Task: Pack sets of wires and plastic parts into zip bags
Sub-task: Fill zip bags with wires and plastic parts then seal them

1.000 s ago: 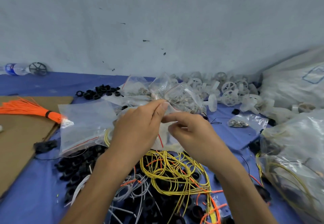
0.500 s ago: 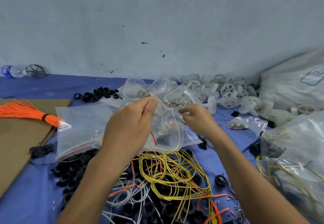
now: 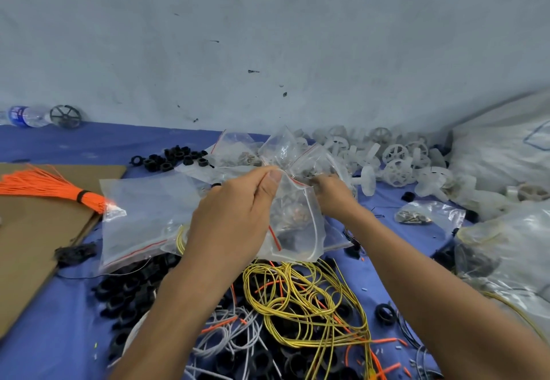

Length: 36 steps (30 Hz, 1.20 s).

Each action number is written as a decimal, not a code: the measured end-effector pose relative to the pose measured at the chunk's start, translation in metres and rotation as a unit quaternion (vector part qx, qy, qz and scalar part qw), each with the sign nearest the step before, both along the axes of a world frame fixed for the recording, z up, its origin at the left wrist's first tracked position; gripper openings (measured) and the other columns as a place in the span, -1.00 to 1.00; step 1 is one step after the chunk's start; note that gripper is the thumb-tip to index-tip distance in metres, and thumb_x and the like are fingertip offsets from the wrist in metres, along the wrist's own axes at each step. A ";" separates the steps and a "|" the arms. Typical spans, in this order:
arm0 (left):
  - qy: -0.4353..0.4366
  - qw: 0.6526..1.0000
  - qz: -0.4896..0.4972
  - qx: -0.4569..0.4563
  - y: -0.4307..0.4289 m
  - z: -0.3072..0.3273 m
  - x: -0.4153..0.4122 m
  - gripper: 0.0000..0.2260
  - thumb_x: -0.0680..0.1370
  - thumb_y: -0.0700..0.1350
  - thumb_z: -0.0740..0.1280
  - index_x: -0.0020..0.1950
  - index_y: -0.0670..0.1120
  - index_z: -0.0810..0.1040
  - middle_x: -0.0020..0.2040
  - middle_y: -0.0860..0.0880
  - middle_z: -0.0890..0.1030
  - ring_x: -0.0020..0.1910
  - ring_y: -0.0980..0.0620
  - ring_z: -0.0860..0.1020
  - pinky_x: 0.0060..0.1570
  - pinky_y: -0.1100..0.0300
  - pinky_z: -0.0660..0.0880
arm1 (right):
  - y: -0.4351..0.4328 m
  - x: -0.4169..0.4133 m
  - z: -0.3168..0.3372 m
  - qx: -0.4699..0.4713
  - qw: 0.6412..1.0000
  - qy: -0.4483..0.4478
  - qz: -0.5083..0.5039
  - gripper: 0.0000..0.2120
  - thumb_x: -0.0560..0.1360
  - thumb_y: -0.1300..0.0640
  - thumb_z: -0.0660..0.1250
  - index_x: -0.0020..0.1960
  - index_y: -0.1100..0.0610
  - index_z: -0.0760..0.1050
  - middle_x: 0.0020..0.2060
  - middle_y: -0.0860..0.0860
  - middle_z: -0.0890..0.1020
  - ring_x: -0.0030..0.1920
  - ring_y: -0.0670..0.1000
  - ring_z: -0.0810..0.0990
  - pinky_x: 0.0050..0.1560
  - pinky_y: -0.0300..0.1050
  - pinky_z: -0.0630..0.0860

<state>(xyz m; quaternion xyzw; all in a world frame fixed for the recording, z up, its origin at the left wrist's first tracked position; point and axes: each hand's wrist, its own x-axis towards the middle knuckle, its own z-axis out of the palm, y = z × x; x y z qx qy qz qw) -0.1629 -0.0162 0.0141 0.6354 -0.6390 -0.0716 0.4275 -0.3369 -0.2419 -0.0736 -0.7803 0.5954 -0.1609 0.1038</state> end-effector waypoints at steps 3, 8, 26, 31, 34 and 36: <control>0.000 1.000 -0.004 -0.001 0.002 0.001 0.000 -0.63 0.65 0.24 0.01 0.24 0.21 0.55 -0.42 0.40 0.45 -0.43 0.18 0.40 -0.37 0.17 0.29 | 0.008 -0.011 0.004 -0.022 0.997 -0.068 -0.026 -0.71 0.53 0.21 0.30 0.25 0.17 0.51 0.19 0.11 0.57 0.18 0.12 0.55 0.12 0.01 0.51; 0.006 1.000 -0.005 -0.007 0.002 0.002 0.000 -0.60 0.62 0.28 -0.01 0.25 0.22 0.54 -0.44 0.25 0.51 -0.36 0.21 0.48 -0.33 0.15 0.41 | 0.047 -0.016 0.030 -0.073 0.969 -0.231 -0.047 -0.71 0.50 0.24 0.27 0.19 0.10 0.35 -0.08 0.06 0.57 -0.09 0.09 0.58 -0.14 0.03 0.49; 0.023 1.000 -0.004 -0.002 0.001 -0.003 -0.002 -0.58 0.60 0.30 0.01 0.29 0.23 0.53 -0.41 0.27 0.52 -0.26 0.14 0.52 -0.29 0.15 0.37 | 0.205 -0.049 0.116 0.111 0.786 -0.574 0.200 -0.98 0.53 0.15 0.31 -0.06 0.06 0.50 -0.26 0.17 0.57 -0.38 0.07 0.52 -0.43 -0.11 0.48; 0.025 1.000 0.003 0.002 0.002 0.001 -0.003 -0.62 0.62 0.28 0.03 0.26 0.22 0.54 -0.20 0.19 0.62 -0.11 0.07 0.56 -0.12 0.07 0.51 | 0.203 -0.037 0.110 0.106 0.828 -0.534 0.134 -0.95 0.48 0.18 0.29 -0.08 0.06 0.49 -0.29 0.27 0.51 -0.48 0.05 0.44 -0.52 -0.14 0.39; 0.018 1.000 -0.007 0.008 0.004 0.002 -0.006 -0.63 0.62 0.29 0.02 0.25 0.24 0.51 -0.28 0.20 0.59 -0.16 0.10 0.57 -0.11 0.05 0.54 | 0.203 -0.026 0.102 0.110 0.847 -0.515 0.072 -0.85 0.53 0.23 0.35 0.03 0.11 0.39 -0.16 0.36 0.55 -0.42 0.15 0.55 -0.44 -0.07 0.52; 0.011 1.000 -0.015 0.008 0.005 0.001 -0.008 -0.64 0.63 0.28 0.02 0.26 0.24 0.50 -0.30 0.15 0.60 -0.19 0.12 0.57 -0.13 0.05 0.54 | 0.205 -0.018 0.096 0.151 0.837 -0.518 0.090 -0.75 0.51 0.16 0.40 0.10 0.10 0.37 -0.03 0.27 0.64 -0.21 0.26 0.64 -0.21 0.00 0.63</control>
